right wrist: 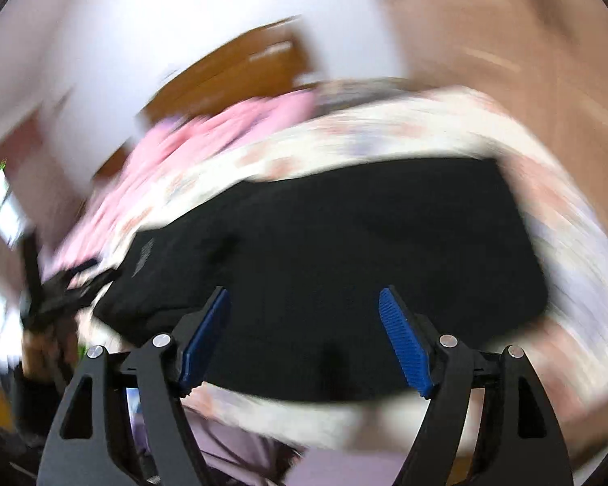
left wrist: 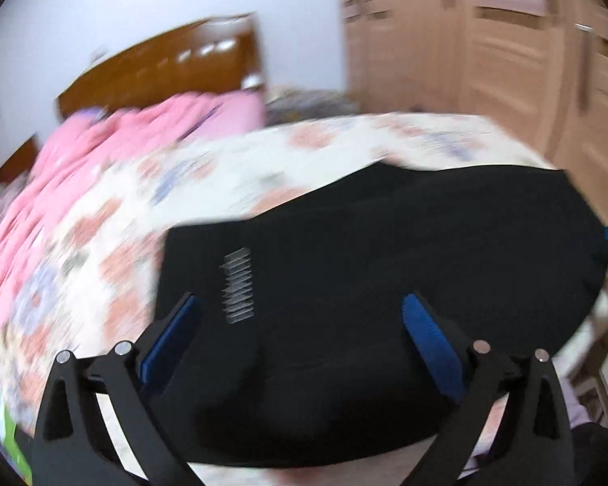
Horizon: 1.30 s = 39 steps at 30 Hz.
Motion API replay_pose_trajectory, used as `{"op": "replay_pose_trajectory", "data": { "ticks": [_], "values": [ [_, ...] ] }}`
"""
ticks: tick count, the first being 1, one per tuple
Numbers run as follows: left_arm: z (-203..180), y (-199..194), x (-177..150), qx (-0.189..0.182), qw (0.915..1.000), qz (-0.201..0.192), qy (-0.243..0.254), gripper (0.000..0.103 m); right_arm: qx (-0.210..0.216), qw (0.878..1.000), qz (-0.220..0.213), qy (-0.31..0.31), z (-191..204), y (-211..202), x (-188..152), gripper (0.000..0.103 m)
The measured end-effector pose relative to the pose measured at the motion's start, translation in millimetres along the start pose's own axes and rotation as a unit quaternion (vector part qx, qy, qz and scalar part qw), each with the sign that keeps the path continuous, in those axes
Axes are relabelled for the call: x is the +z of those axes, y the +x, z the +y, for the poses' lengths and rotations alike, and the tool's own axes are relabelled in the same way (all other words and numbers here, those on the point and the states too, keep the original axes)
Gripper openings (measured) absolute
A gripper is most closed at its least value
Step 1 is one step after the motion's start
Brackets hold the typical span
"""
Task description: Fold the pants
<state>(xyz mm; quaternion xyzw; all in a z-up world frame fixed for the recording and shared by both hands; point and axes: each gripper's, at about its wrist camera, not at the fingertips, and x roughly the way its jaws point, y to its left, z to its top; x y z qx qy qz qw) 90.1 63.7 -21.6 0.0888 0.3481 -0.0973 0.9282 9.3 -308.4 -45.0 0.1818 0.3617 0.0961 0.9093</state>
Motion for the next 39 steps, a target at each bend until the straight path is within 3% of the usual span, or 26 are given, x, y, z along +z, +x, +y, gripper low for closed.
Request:
{"op": "replay_pose_trajectory", "data": {
  "ticks": [4,8,12,18,19,20,22,24,25,28,31,34,36,39],
  "values": [
    [-58,13,13,-0.052,0.9978,-0.003,0.041,0.100,-0.021,0.996,0.011,0.088,-59,-16,-21,0.074],
    [-93,40,17,-0.064,0.9947,0.021,0.077,0.100,-0.021,0.991,0.038,0.126,-81,4,-24,0.074],
    [-99,70,8,-0.065,0.9927,0.060,0.081,0.100,-0.006,0.990,0.056,0.129,-82,29,-14,0.074],
    [-89,87,-2,-0.066,0.9925,0.064,0.080,0.102,-0.001,0.986,0.056,0.154,-85,41,0,0.074],
    [-89,89,-2,-0.066,0.9924,0.064,0.082,0.102,0.002,0.985,0.052,0.164,-88,40,-1,0.068],
    [-89,87,-3,-0.067,0.9924,0.063,0.082,0.102,-0.005,0.984,0.048,0.169,-91,38,-3,0.053],
    [-88,86,-5,-0.072,0.9923,0.065,0.077,0.102,-0.015,0.984,0.037,0.173,-97,32,-9,0.041],
    [-86,87,-5,-0.076,0.9921,0.068,0.074,0.102,-0.007,0.983,0.025,0.183,-101,31,-16,0.036],
    [-85,87,-4,-0.076,0.9918,0.071,0.074,0.102,0.000,0.982,0.021,0.186,-100,30,-17,0.025],
    [-86,85,3,-0.074,0.9902,0.093,0.072,0.102,-0.002,0.985,-0.015,0.171,-91,23,-22,0.020],
    [-89,60,27,-0.113,0.9894,0.077,0.048,0.100,-0.006,0.988,-0.057,0.143,-77,12,-22,0.018],
    [-112,46,60,-0.155,0.9833,0.071,0.062,0.101,-0.047,0.992,-0.089,0.074,-53,6,-20,0.018],
    [-143,44,93,-0.190,0.9751,0.080,0.083,0.101,-0.071,0.991,-0.105,0.044,-41,5,-21,0.018],
    [-207,51,139,-0.232,0.9579,0.112,0.127,0.101,-0.077,0.989,-0.115,0.051,-45,7,-26,0.018]
  ]
}}
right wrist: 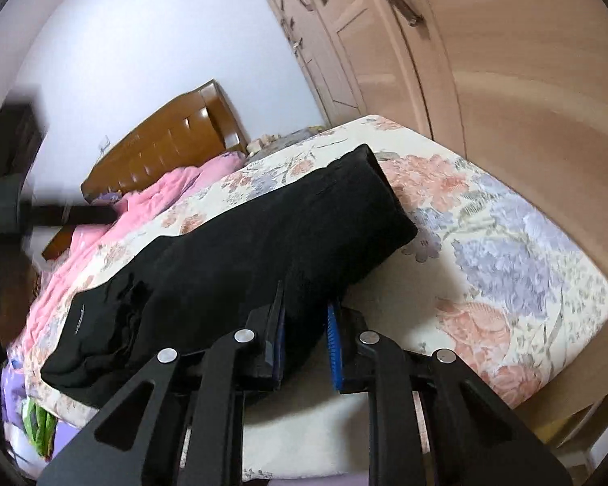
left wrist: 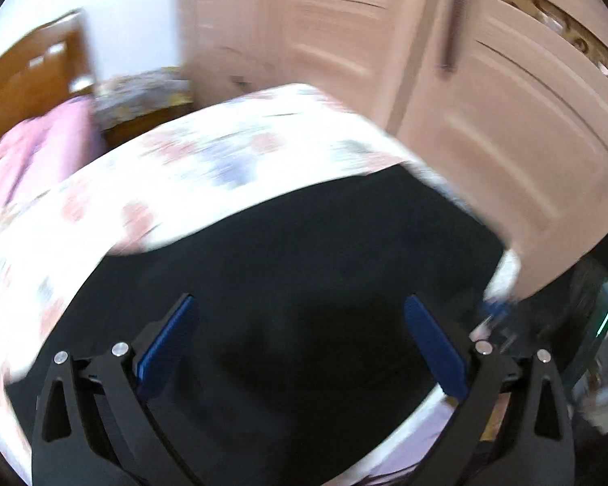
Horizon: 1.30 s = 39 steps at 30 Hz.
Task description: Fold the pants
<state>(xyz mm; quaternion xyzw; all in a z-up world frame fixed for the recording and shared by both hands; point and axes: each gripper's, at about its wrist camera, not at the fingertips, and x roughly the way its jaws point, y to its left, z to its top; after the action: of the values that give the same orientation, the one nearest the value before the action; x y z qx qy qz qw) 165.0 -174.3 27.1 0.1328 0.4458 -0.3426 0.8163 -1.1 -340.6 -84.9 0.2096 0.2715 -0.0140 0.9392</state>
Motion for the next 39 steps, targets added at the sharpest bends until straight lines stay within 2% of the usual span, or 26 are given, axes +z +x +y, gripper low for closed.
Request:
{"op": "replay_pose_trajectory", "data": {
  "ticks": [2,4,7,11,15,17,19,20,21,22,23,25,27,28,30,31,34,37,39],
  "values": [
    [-37,25,35,-0.031,0.9982,0.043,0.027,0.101,-0.014,1.000,-0.003,-0.009,1,2,-4,0.018],
    [-75,54,60,-0.042,0.9928,0.096,0.059,0.101,-0.037,0.998,-0.016,-0.038,8,4,-10,0.018],
    [-126,97,81,0.003,0.9798,0.163,0.116,0.101,-0.066,0.993,-0.034,-0.087,23,3,-15,0.018],
    [-172,138,89,0.066,0.9542,0.236,0.171,0.101,-0.084,0.987,-0.049,-0.127,32,7,-15,0.018],
    [-196,183,86,0.162,0.9153,0.290,0.228,0.101,-0.093,0.982,-0.060,-0.152,41,2,-18,0.018],
    [-198,201,79,0.201,0.8904,0.321,0.253,0.101,-0.096,0.979,-0.065,-0.165,45,1,-18,0.018],
    [-193,213,69,0.227,0.8690,0.347,0.270,0.101,-0.099,0.976,-0.070,-0.179,50,0,-17,0.018],
    [-189,219,63,0.250,0.8557,0.354,0.282,0.094,-0.098,0.976,-0.070,-0.183,52,0,-17,0.018],
    [-183,223,61,0.262,0.8489,0.360,0.285,0.073,-0.099,0.975,-0.069,-0.187,53,1,-17,0.018],
    [-176,224,60,0.266,0.8472,0.366,0.278,0.060,-0.098,0.975,-0.069,-0.189,53,1,-17,0.018],
    [-167,222,60,0.266,0.8490,0.366,0.273,0.037,-0.096,0.975,-0.064,-0.188,52,2,-17,0.020],
    [-161,215,60,0.244,0.8566,0.359,0.279,0.030,-0.085,0.979,-0.055,-0.179,48,1,-16,0.027],
    [-154,202,65,0.225,0.8725,0.341,0.268,0.026,-0.058,0.985,-0.045,-0.155,40,-4,-17,0.059],
    [-150,198,68,0.217,0.8793,0.335,0.260,0.026,-0.044,0.987,-0.042,-0.146,36,-7,-18,0.097],
    [-142,182,76,0.197,0.8963,0.315,0.242,0.025,-0.013,0.990,-0.037,-0.133,34,-11,-24,0.099],
    [-137,172,79,0.185,0.9055,0.303,0.232,0.025,0.005,0.991,-0.020,-0.131,38,-9,-27,0.099],
    [-119,139,87,0.160,0.9260,0.272,0.207,0.024,0.030,0.988,0.004,-0.153,62,0,-33,0.099],
    [-89,79,95,0.121,0.9537,0.222,0.162,0.024,0.060,0.981,0.024,-0.181,98,12,-39,0.099],
    [-64,34,96,0.098,0.9699,0.183,0.127,0.023,0.056,0.975,0.030,-0.211,123,23,-45,0.099]
  ]
}}
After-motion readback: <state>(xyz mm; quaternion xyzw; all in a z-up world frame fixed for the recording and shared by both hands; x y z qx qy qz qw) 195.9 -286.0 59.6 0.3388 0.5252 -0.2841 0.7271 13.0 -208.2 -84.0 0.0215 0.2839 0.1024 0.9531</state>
